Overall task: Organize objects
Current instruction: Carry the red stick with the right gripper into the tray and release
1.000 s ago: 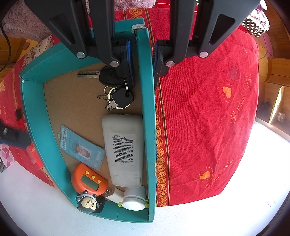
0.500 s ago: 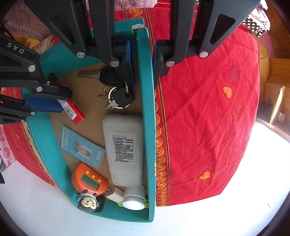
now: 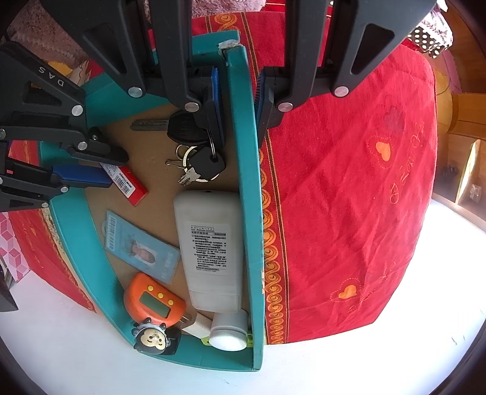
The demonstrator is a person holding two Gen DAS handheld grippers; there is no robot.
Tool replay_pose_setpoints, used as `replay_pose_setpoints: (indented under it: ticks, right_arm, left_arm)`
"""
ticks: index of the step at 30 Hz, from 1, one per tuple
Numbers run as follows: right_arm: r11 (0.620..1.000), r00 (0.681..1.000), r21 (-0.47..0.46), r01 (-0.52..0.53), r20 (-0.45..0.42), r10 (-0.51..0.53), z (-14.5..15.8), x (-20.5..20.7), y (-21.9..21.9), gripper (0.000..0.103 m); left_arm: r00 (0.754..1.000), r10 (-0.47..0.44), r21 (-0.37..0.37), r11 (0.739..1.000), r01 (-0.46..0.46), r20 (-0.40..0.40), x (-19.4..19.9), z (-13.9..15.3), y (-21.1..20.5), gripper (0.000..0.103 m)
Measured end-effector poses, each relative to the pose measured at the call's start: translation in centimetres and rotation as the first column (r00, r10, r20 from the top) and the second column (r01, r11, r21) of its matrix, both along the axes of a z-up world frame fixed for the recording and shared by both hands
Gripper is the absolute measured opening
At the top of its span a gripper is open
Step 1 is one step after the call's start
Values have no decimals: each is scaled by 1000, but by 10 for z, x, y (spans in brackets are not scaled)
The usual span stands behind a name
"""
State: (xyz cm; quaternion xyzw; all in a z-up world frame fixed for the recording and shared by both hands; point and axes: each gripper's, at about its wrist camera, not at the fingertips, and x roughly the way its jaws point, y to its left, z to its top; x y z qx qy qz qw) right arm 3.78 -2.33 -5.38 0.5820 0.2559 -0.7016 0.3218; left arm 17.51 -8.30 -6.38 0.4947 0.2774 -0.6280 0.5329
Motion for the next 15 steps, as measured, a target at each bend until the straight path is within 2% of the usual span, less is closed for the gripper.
replay_pose_setpoints:
  ticks: [7, 15]
  right_arm:
    - [999, 1000, 23, 26, -5, -26, -4, 0, -7, 21]
    - [999, 999, -3, 43, -3, -43, -2, -2, -2, 22]
  left_arm:
    - [1000, -23, -10, 1000, 23, -9, 0, 0, 0, 15]
    - [998, -59, -1, 998, 59, -3, 2, 1, -2, 15]
